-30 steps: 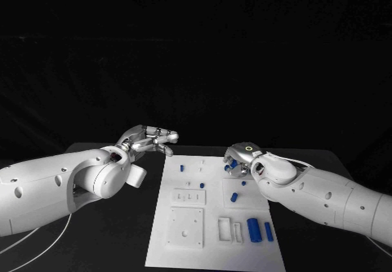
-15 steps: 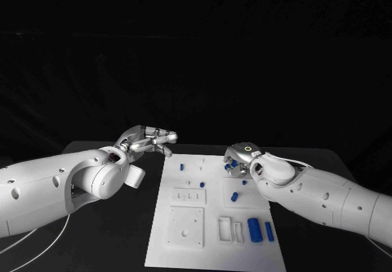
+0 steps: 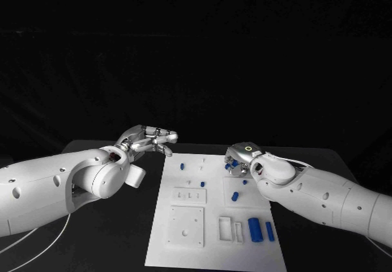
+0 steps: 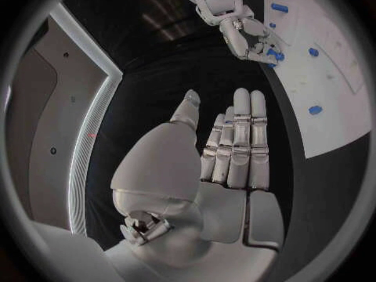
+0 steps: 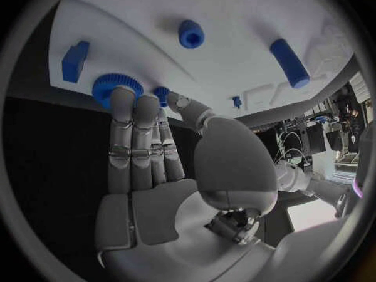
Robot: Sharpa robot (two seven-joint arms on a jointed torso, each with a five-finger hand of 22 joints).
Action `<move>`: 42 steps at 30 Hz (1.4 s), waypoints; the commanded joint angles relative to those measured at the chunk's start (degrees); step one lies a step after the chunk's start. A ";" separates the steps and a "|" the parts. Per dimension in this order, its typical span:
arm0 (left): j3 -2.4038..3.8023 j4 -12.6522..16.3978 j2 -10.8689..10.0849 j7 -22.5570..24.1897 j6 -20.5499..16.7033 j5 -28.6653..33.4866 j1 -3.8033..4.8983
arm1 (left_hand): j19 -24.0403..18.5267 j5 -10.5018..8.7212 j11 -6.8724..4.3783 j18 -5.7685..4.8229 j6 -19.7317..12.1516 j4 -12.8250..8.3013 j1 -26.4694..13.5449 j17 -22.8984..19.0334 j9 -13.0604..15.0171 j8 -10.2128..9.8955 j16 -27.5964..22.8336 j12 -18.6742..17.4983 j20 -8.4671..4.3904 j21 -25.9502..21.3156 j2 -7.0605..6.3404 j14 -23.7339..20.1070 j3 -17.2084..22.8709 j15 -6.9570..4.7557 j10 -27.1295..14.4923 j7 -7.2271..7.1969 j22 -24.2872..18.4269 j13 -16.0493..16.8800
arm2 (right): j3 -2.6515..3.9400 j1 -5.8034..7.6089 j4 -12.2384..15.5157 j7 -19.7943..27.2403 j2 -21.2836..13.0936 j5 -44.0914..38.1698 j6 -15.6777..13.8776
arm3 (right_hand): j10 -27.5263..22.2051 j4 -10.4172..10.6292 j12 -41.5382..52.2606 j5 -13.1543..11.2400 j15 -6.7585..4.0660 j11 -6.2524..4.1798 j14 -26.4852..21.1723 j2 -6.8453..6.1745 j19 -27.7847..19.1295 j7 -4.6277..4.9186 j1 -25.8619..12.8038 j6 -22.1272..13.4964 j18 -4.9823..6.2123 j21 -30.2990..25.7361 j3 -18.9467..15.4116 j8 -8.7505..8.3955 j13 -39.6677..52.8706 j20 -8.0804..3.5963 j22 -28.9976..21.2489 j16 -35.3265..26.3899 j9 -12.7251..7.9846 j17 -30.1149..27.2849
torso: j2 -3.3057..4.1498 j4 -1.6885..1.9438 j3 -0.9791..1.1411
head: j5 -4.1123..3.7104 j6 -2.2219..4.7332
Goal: Assemble the parts on the task board
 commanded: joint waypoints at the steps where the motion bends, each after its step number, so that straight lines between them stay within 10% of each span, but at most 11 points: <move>1: 0.07 0.08 0.08 0.24 1.03 -0.19 0.11 | -0.38 0.39 0.14 -0.04 0.10 -0.02 -0.43 -0.10 0.05 -0.03 0.27 0.09 0.06 0.26 0.30 -0.19 0.21 0.12 -0.45 0.27 -0.09 0.08 | -0.01 -0.03 -0.15 0.22 0.20 -0.24 0.81 | 0.47 -0.04 0.19 -0.33 -0.08 -0.06 -0.28 0.79 0.37 -0.13 0.02 0.60 0.39 -0.33 0.39 0.39 0.10 -0.02 0.35 0.21 0.12 -0.09 | 0.10 -0.01 -0.05 | 0.00 -0.04; 26: 0.07 -0.16 0.24 0.30 1.23 -0.06 0.13 | -0.43 0.40 0.15 -0.03 0.15 -0.03 -0.31 -0.16 0.06 -0.02 0.31 0.08 0.08 0.35 0.45 -0.25 0.18 0.13 -0.52 0.24 -0.27 0.08 | -0.05 -0.23 -0.69 0.37 0.67 0.59 2.40 | 3.39 -1.24 0.30 -1.33 -0.72 -1.09 -0.37 2.92 1.63 -0.86 1.26 3.62 -0.32 -1.98 -0.92 0.59 0.30 -0.52 5.80 0.24 0.61 -0.17 | 0.25 0.01 -0.12 | -0.06 -0.40; 42: 0.07 -0.69 0.18 0.33 1.17 -0.04 0.13 | -0.45 0.39 0.14 -0.03 0.26 -0.11 -0.21 -0.20 0.06 -0.02 0.31 0.08 0.07 0.39 0.56 -0.26 0.14 0.13 -0.53 0.18 -0.37 0.07 | 0.01 0.09 2.76 -3.00 -0.18 0.22 -4.55 | 6.61 -3.18 0.27 -3.76 -1.55 -2.15 -0.12 4.54 2.38 -1.59 1.43 6.64 -1.58 -1.04 -0.21 0.41 0.73 -1.56 10.44 0.01 2.56 0.05 | 0.12 -0.09 -0.18 | 0.12 0.10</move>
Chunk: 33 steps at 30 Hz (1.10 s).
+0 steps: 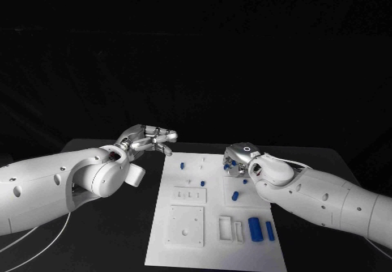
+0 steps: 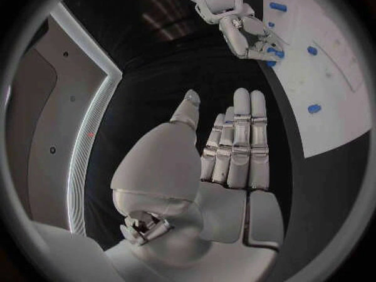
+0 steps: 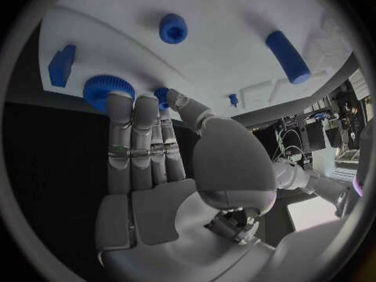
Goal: Assemble the parts on the task board
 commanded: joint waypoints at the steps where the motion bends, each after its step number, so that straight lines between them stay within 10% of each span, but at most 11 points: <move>1: 0.06 -0.09 0.06 0.38 0.79 -0.05 0.09 | -0.45 0.39 -0.07 -0.03 0.25 -0.11 -0.21 -0.09 0.07 -0.02 0.31 0.08 0.07 0.39 0.56 -0.26 0.14 0.12 -0.32 0.18 -0.05 0.09 | 0.05 0.40 1.17 -2.15 -0.07 -0.45 -3.91 | 1.01 -0.19 0.18 -0.20 -0.35 -0.61 0.13 0.62 0.27 -0.03 0.35 0.42 0.13 -0.23 0.20 0.04 0.43 -0.25 0.73 0.05 0.21 0.11 | -0.04 -0.02 -0.03 | 0.01 0.33; 18: 0.06 -0.09 0.35 0.35 0.71 -0.02 0.14 | -0.46 0.40 -0.07 -0.03 0.29 -0.21 -0.17 -0.11 0.07 -0.02 0.32 0.08 0.07 0.47 0.58 -0.26 0.05 0.12 -0.28 0.21 -0.14 0.09 | 0.12 1.55 0.45 -3.67 4.72 -1.51 -6.59 | 1.04 0.01 0.19 -0.35 -0.35 -0.60 0.11 0.34 1.08 -0.04 0.53 0.53 -0.08 -1.45 0.55 0.03 0.36 -0.27 3.79 0.20 0.08 -0.03 | 0.23 0.34 -0.24 | 0.39 0.92; 33: 0.07 0.39 0.91 0.25 0.95 -0.02 0.19 | -0.44 0.41 -0.08 -0.03 0.25 -0.27 -0.12 -0.11 0.06 -0.03 0.40 0.08 0.04 0.61 0.65 -0.18 0.01 0.09 -0.23 0.22 -0.26 0.08 | 0.12 1.50 -4.09 -3.49 8.71 -1.58 -6.90 | 0.97 0.00 0.19 1.14 -0.37 -0.54 0.10 0.21 1.34 -0.01 0.31 0.40 -0.01 -2.26 0.68 0.04 0.31 -0.28 4.68 0.24 0.02 -0.18 | 0.91 1.69 -1.02 | -0.53 1.32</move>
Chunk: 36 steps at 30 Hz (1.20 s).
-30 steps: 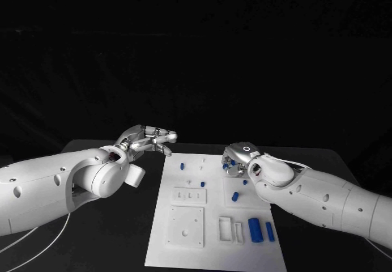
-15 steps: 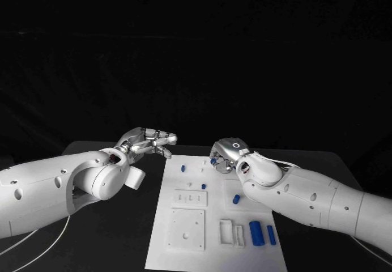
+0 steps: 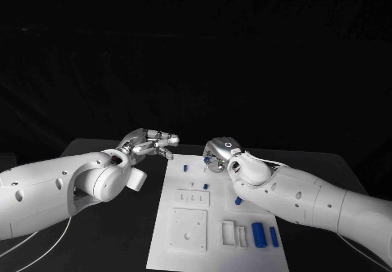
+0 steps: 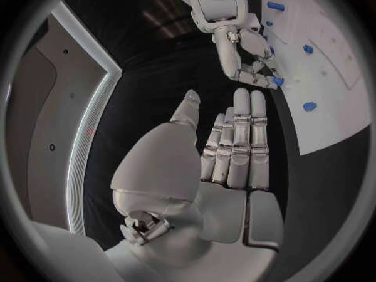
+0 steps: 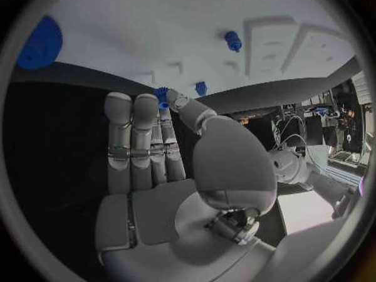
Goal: Assemble the parts on the task board
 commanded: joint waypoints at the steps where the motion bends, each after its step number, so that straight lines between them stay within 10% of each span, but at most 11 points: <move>1: 0.07 0.29 0.23 0.27 0.91 -0.03 0.13 | -0.44 0.19 -0.08 -0.02 0.25 -0.27 -0.12 -0.04 0.06 -0.03 0.18 0.08 0.04 0.32 0.65 -0.18 0.01 0.09 -0.23 0.22 -0.05 0.09 | 0.01 -0.03 -0.77 -0.16 0.40 -0.88 -0.35 | 0.80 0.01 0.36 -0.25 -0.38 -0.35 0.09 0.25 0.29 -0.03 0.31 0.42 0.88 -0.16 0.41 0.26 0.29 0.03 0.17 0.28 0.04 -0.11 | 0.22 0.40 -0.30 | -0.32 0.19; 36: 0.06 0.38 0.57 0.15 1.04 -0.03 0.34 | -0.51 0.19 -0.06 -0.01 0.20 -0.35 -0.16 -0.04 0.06 -0.02 0.26 0.08 0.05 0.58 0.72 -0.23 -0.06 0.10 -0.34 0.22 -0.32 0.09 | -0.02 -0.32 -3.97 -0.05 2.04 -1.24 1.90 | 0.44 -0.09 0.35 -0.36 -0.29 -0.26 0.00 0.38 0.83 0.06 0.15 0.06 0.87 -2.65 0.13 0.24 0.24 0.10 1.97 0.22 -0.07 -0.40 | 0.77 0.56 -0.70 | 0.12 -0.04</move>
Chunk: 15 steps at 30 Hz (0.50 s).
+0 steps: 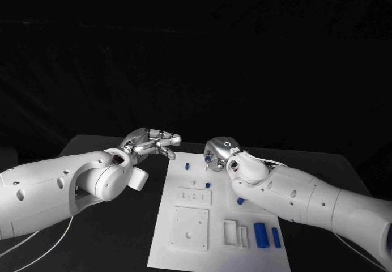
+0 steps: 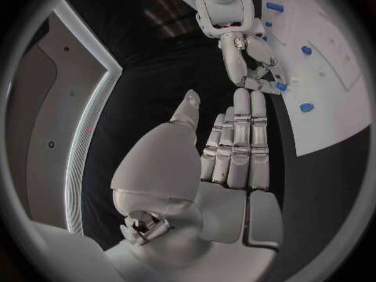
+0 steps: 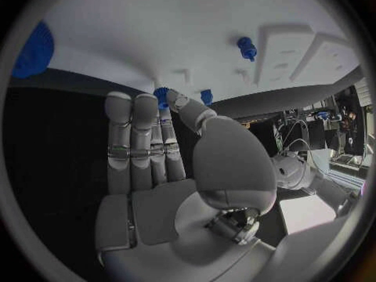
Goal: Assemble the parts on the task board
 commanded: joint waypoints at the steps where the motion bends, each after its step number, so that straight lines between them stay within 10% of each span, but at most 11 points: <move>1: 0.06 0.11 0.14 0.26 0.89 -0.03 0.08 | -0.51 0.19 -0.06 -0.01 0.20 -0.35 0.10 -0.05 0.06 -0.02 0.27 0.08 0.05 0.20 0.45 -0.23 -0.06 0.10 -0.34 0.22 -0.06 0.09 | -0.11 -0.29 -0.81 0.22 0.22 -0.61 1.42 | 0.22 0.04 0.20 -0.42 -0.37 -0.34 -0.09 0.39 0.45 0.20 0.13 -0.13 0.73 -0.28 0.20 0.21 -0.09 0.13 0.12 0.22 -0.10 -0.07 | -0.03 -0.09 -0.06 | 0.15 -0.09; 15: 0.06 -0.04 0.16 0.18 0.97 -0.03 0.08 | -0.51 0.19 -0.06 -0.01 0.20 -0.35 0.10 -0.05 0.06 -0.02 0.27 0.08 0.05 0.20 0.45 -0.23 -0.06 0.10 -0.34 0.22 -0.06 0.09 | -0.13 -0.35 -1.46 1.15 0.38 1.25 1.70 | -5.43 1.60 0.14 -1.13 1.05 1.50 -0.14 -1.30 0.54 1.32 -0.77 -4.62 2.26 -2.80 -0.09 0.26 -0.56 1.66 -0.09 0.09 -2.07 -0.36 | -0.01 -0.22 -0.02 | 0.25 -0.13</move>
